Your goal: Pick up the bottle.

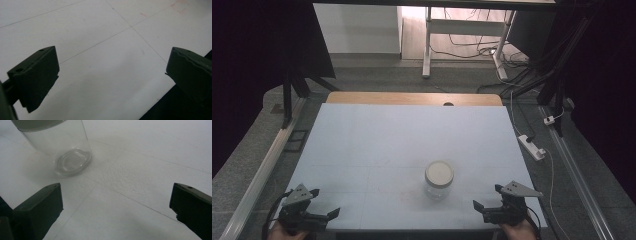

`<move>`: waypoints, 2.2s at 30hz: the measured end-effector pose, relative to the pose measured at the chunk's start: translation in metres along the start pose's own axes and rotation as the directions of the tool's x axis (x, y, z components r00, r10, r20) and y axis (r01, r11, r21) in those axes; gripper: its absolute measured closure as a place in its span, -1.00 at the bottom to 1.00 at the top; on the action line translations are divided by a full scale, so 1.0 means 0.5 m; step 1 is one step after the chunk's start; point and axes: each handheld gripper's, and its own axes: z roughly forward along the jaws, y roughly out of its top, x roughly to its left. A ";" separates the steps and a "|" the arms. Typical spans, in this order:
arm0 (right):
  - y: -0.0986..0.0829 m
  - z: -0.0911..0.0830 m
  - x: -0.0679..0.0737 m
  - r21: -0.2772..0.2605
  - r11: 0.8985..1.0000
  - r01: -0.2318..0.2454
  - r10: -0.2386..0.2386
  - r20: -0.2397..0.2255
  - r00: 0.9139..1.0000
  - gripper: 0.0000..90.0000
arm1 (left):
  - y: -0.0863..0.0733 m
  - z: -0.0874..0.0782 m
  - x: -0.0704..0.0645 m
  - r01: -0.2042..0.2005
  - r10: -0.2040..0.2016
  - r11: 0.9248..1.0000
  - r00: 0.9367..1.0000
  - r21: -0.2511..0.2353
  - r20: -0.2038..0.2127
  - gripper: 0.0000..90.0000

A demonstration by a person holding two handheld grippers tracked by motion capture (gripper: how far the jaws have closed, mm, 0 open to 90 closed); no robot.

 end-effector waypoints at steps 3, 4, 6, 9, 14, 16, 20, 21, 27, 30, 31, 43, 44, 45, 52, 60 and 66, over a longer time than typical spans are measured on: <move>0.001 0.001 0.000 0.006 1.000 0.001 -0.001 -0.004 1.000 -1.00 | 0.000 0.000 -0.002 -0.015 0.015 1.000 1.000 0.001 0.010 -1.00; 0.001 0.001 0.000 0.007 1.000 0.003 -0.003 -0.004 1.000 -1.00 | 0.000 0.001 -0.002 -0.019 0.019 1.000 1.000 0.002 0.014 -1.00; 0.001 0.003 0.002 0.014 1.000 0.011 -0.011 -0.003 1.000 -1.00 | 0.000 0.001 -0.001 -0.021 0.021 1.000 1.000 0.003 0.021 -1.00; 0.001 0.004 0.003 0.018 1.000 0.018 -0.018 -0.003 1.000 -1.00 | 0.000 0.000 0.001 -0.013 0.013 1.000 1.000 0.002 0.027 -1.00; 0.001 0.004 0.005 0.021 0.999 0.029 -0.029 -0.007 1.000 -1.00 | 0.001 0.002 -0.001 -0.018 0.018 1.000 1.000 0.009 0.023 -1.00; 0.002 0.005 0.004 0.021 0.999 0.027 -0.027 -0.012 1.000 -1.00 | 0.001 0.002 -0.001 -0.019 0.019 1.000 1.000 0.011 0.023 -1.00; 0.002 0.005 0.003 0.025 0.999 0.022 -0.021 -0.016 1.000 -1.00 | 0.001 0.002 0.000 -0.018 0.018 1.000 0.999 0.007 0.032 -1.00; 0.002 0.005 0.003 0.024 0.999 0.021 -0.021 -0.015 1.000 -1.00 | 0.001 0.002 0.000 -0.018 0.018 1.000 0.999 0.007 0.031 -1.00; 0.003 0.006 0.004 0.028 0.999 0.030 -0.030 -0.021 0.999 -1.00 | 0.001 0.002 -0.001 -0.023 0.022 1.000 0.999 0.009 0.032 -1.00; 0.003 0.006 0.004 0.029 0.999 0.033 -0.032 -0.035 0.999 -1.00 | 0.001 0.002 -0.001 -0.022 0.022 1.000 0.999 0.009 0.032 -1.00; 0.003 0.006 0.004 0.030 0.999 0.034 -0.033 -0.040 0.999 -1.00 | 0.001 0.002 -0.001 -0.022 0.022 1.000 0.999 0.009 0.032 -1.00; 0.010 0.007 0.016 -0.001 0.997 0.072 -0.072 -0.075 0.995 -1.00 | 0.001 0.003 -0.002 -0.025 0.024 1.000 0.999 0.013 0.031 -0.99; 0.011 0.009 0.017 -0.006 0.997 0.076 -0.076 -0.080 0.994 -1.00 | 0.001 0.003 -0.002 -0.025 0.024 1.000 0.999 0.014 0.030 -0.99; 0.011 0.009 0.017 -0.006 0.997 0.076 -0.076 -0.080 0.994 -1.00 | 0.001 0.003 -0.002 -0.024 0.024 1.000 0.999 0.014 0.030 -0.99; 0.017 0.019 0.030 -0.021 0.994 0.104 -0.105 -0.114 0.988 -1.00 | 0.001 0.003 -0.001 -0.018 0.017 1.000 0.999 0.017 0.028 -0.99; 0.030 0.040 0.043 -0.018 0.992 0.121 -0.123 -0.147 0.981 -1.00 | 0.002 0.004 0.000 -0.014 0.013 1.000 0.999 0.019 0.030 -0.98; 0.038 0.060 0.049 -0.002 0.987 0.161 -0.160 -0.144 0.977 -1.00 | 0.002 0.004 0.000 -0.010 0.009 1.000 1.000 0.020 0.030 -0.98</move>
